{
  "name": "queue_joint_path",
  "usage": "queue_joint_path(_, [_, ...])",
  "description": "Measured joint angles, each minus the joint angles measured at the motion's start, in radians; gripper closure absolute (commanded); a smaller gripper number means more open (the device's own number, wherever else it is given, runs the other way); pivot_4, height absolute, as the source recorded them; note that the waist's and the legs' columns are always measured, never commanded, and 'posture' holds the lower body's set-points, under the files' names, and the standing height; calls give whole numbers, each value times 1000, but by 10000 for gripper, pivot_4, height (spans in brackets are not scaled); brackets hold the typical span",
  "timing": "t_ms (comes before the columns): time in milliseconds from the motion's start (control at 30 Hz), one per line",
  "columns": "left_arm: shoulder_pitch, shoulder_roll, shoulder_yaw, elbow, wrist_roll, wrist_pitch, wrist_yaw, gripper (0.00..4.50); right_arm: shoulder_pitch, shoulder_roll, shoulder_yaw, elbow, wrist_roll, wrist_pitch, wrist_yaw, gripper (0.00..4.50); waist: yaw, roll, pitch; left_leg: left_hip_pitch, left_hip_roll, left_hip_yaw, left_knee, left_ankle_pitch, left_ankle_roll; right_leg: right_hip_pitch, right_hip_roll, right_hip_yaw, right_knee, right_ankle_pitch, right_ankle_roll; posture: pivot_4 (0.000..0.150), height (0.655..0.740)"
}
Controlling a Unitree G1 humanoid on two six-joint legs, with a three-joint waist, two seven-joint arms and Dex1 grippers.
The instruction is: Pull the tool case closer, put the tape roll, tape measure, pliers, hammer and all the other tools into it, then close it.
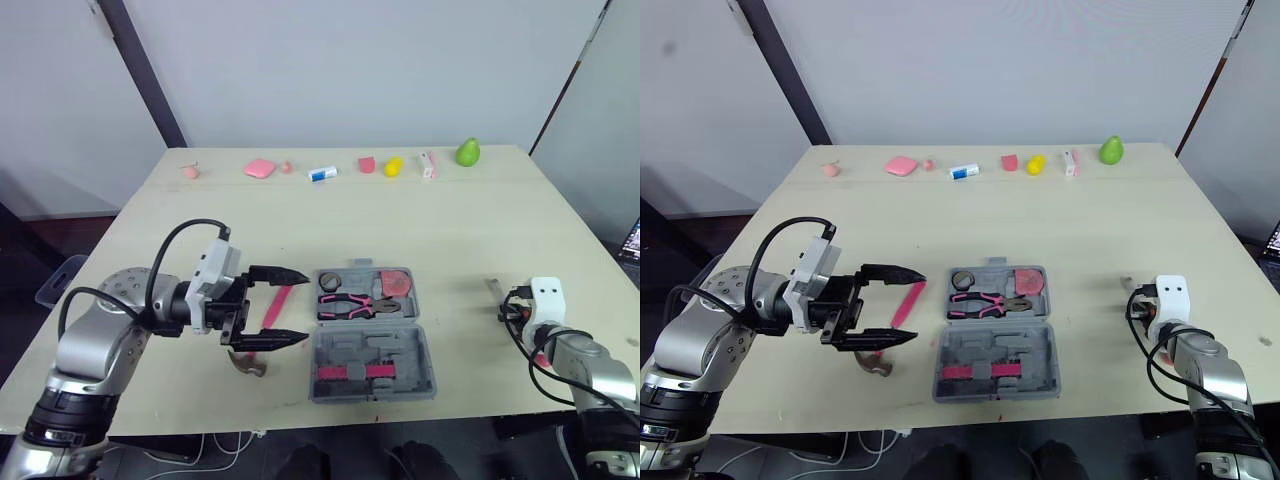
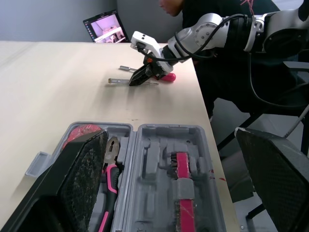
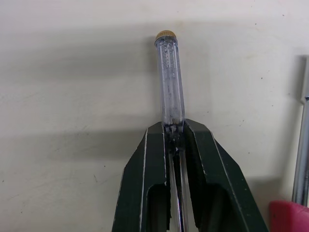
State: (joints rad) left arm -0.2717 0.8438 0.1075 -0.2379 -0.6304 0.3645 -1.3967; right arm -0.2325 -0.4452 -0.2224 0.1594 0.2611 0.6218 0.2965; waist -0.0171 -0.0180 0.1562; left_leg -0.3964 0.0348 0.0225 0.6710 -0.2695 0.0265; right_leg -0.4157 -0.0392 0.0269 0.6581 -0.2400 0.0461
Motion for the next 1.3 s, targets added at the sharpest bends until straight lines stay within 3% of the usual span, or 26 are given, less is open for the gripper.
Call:
queue_joint_path(200, [-3,-11,-3,22,1,-24,-21,0,17,-39,19,-57,-12,-26,56,44941,1,1,1,0,0,0,0,0,0,0,0,0,0,0,0,1500,7400])
queue_joint_path(400, [-9,-26,-8,71,19,-75,-45,0,43,-144,75,-227,16,-48,244,44941,1,1,1,0,1,0,0,0,0,0,2,0,0,0,0,1500,7400])
queue_joint_path(533, [-9,-26,-10,103,29,-105,-65,0,43,-210,174,-336,31,-32,370,44941,1,1,1,0,2,0,0,0,0,0,3,-1,0,0,-1,1500,7400])
queue_joint_path(700, [-7,-18,-11,155,48,-131,-92,0,-73,-268,368,-460,32,49,509,44941,3,1,1,0,2,0,1,0,0,0,3,-1,0,0,-1,1500,7400])
queue_joint_path(900, [4,22,-4,231,76,-172,-136,0,-213,-273,574,-517,-3,106,602,44941,2,0,1,-1,3,-1,1,0,0,-2,3,-1,0,0,-2,1500,7400])
queue_joint_path(1300, [42,73,1,286,99,-233,-150,0,-406,-168,883,-482,-199,204,585,44941,4,-1,3,-3,3,-1,1,0,0,-4,2,-2,1,0,-2,1500,7400])
